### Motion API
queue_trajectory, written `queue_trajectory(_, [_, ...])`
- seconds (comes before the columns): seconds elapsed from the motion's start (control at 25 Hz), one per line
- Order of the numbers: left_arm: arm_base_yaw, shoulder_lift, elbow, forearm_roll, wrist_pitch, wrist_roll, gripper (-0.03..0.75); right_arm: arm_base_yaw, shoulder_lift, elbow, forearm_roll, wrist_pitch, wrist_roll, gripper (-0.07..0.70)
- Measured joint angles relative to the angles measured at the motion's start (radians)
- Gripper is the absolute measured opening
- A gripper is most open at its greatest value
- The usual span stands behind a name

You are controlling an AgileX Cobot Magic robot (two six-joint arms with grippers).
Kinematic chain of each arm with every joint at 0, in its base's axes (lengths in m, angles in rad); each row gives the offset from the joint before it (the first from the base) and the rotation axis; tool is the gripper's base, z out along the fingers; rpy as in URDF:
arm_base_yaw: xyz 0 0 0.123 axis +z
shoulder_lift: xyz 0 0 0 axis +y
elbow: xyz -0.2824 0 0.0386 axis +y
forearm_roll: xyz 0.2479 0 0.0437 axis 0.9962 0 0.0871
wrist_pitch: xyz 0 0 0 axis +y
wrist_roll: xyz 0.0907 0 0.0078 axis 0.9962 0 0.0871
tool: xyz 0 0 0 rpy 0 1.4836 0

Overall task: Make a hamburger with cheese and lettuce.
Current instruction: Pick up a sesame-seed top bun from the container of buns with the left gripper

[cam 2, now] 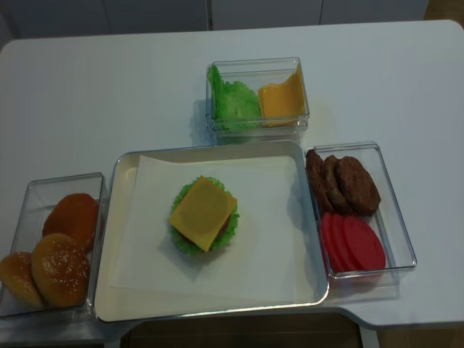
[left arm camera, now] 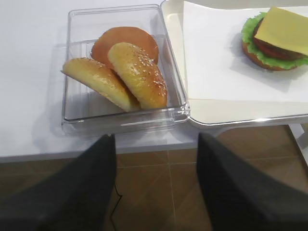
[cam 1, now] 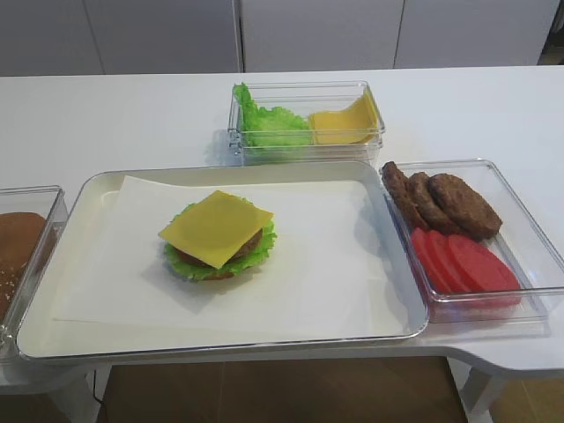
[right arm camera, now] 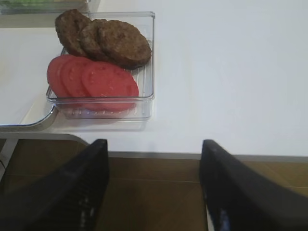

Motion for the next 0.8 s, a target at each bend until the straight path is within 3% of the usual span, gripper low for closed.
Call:
queue_trajectory(0.64, [0.0,0.0,0.0,0.0,0.0,0.0,0.404,0.0,0.0,0.0,0.0,0.0,0.0,0.45])
queue_trajectory(0.8, [0.0,0.0,0.0,0.0,0.0,0.0,0.489,0.0,0.0,0.0,0.0,0.0,0.0,0.45])
